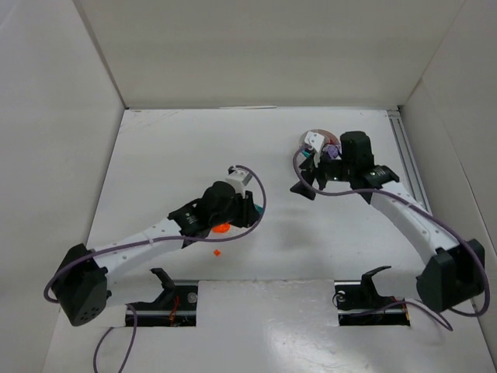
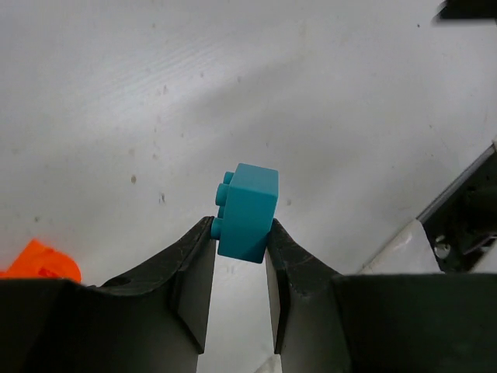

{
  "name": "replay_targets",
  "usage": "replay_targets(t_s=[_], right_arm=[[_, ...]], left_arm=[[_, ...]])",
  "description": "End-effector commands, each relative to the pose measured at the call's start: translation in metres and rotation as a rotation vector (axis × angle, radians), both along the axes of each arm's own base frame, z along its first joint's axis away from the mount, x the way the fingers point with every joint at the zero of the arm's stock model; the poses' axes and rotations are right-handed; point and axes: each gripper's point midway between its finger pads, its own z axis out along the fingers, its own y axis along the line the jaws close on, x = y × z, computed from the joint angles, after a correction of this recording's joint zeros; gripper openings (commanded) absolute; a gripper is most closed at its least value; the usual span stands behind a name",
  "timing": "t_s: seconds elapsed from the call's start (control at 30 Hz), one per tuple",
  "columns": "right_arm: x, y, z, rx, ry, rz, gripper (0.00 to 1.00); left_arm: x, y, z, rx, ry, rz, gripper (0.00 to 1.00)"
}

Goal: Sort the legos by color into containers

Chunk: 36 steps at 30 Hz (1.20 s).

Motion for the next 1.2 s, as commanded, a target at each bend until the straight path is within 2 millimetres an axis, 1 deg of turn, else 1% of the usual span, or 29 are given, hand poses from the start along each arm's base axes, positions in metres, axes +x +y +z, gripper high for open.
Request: replay_targets(t_s=[0.0,0.03,0.07,0.1,0.17,0.27,0.3,0.33,0.37,0.4,0.43,0.53,0.57,0.6,0.63,0.67,0.7,0.77,0.8,0.83,0.87,0.9,0.93,0.97,1.0,1.03,1.1,1.13,1.17], right_arm=[[-0.022,0.029,-0.006,0.157,0.247,0.122,0.89],[-0.021,0.03,-0.011,0.159,0.28,0.113,0.89],[-0.018,0.029,-0.016,0.154,0.302,0.086,0.89],[-0.018,0.032,-0.015,0.16,0.326,0.065,0.89],[-0.015,0.03,-0.022,0.158,0.357,0.026,0.89],[-0.014,0.027,-0.022,0.18,0.412,-0.035,0.9],[-0.01,0.023,-0.023,0.183,0.425,-0.073,0.9],[-0.008,0.024,-0.021,0.2,0.447,-0.097,0.92],[-0.009,0.024,-0.017,0.21,0.453,-0.103,0.92],[-0.006,0.022,-0.018,0.206,0.454,-0.13,0.92],[-0.009,0.023,-0.021,0.197,0.474,-0.143,0.92],[-0.004,0.019,-0.017,0.202,0.502,-0.221,0.92],[-0.006,0.022,-0.02,0.217,0.533,-0.239,0.92],[-0.004,0.022,-0.013,0.236,0.526,-0.252,0.92],[-0.003,0.02,-0.012,0.249,0.519,-0.277,0.92],[-0.002,0.024,-0.005,0.27,0.505,-0.28,0.92],[-0.002,0.024,-0.003,0.295,0.522,-0.302,0.92],[-0.002,0.027,0.001,0.317,0.521,-0.316,0.92],[-0.005,0.034,0.002,0.318,0.519,-0.303,0.92],[-0.005,0.035,0.006,0.328,0.523,-0.306,0.92],[-0.009,0.041,0.006,0.329,0.54,-0.302,0.92],[-0.007,0.041,0.007,0.333,0.529,-0.308,0.92],[-0.011,0.046,0.008,0.335,0.544,-0.3,0.92],[-0.01,0.047,0.01,0.342,0.533,-0.296,0.92],[-0.011,0.051,0.006,0.338,0.551,-0.299,0.92],[-0.014,0.056,0.009,0.345,0.555,-0.286,0.92],[-0.013,0.06,0.005,0.34,0.56,-0.279,0.92],[-0.017,0.066,0.009,0.345,0.563,-0.265,0.92],[-0.018,0.069,0.004,0.334,0.57,-0.263,0.91]], left_arm=[[0.037,-0.012,0.036,0.084,-0.242,0.048,0.0],[0.046,-0.012,0.033,0.105,-0.253,0.084,0.0],[0.045,-0.02,0.038,0.112,-0.286,0.056,0.0],[0.045,-0.022,0.041,0.111,-0.307,0.054,0.0],[0.049,-0.024,0.044,0.117,-0.34,0.058,0.0],[0.047,-0.033,0.053,0.119,-0.377,0.049,0.0],[0.043,-0.035,0.053,0.129,-0.39,0.035,0.0],[0.043,-0.035,0.053,0.138,-0.399,0.028,0.0],[0.042,-0.039,0.052,0.138,-0.404,0.026,0.0],[0.045,-0.037,0.054,0.139,-0.414,0.045,0.0],[0.041,-0.04,0.054,0.145,-0.423,0.027,0.0],[0.039,-0.045,0.063,0.136,-0.463,0.044,0.0],[0.04,-0.043,0.061,0.141,-0.466,0.055,0.0],[0.038,-0.044,0.066,0.132,-0.484,0.053,0.0],[0.039,-0.046,0.07,0.116,-0.493,0.057,0.0],[0.04,-0.046,0.07,0.124,-0.5,0.052,0.0],[0.041,-0.047,0.073,0.111,-0.507,0.056,0.0],[0.041,-0.047,0.072,0.117,-0.519,0.05,0.0],[0.041,-0.047,0.072,0.117,-0.519,0.05,0.0],[0.038,-0.05,0.072,0.114,-0.519,0.04,0.0],[0.038,-0.049,0.072,0.121,-0.525,0.036,0.0],[0.038,-0.05,0.074,0.111,-0.53,0.039,0.0],[0.038,-0.05,0.074,0.111,-0.53,0.039,0.0],[0.037,-0.051,0.081,0.099,-0.548,0.041,0.0],[0.038,-0.052,0.084,0.089,-0.554,0.045,0.0],[0.038,-0.052,0.084,0.089,-0.554,0.045,0.0],[0.038,-0.053,0.087,0.078,-0.559,0.048,0.0],[0.038,-0.052,0.082,0.086,-0.555,0.046,0.0],[0.039,-0.052,0.085,0.08,-0.562,0.057,0.0]])
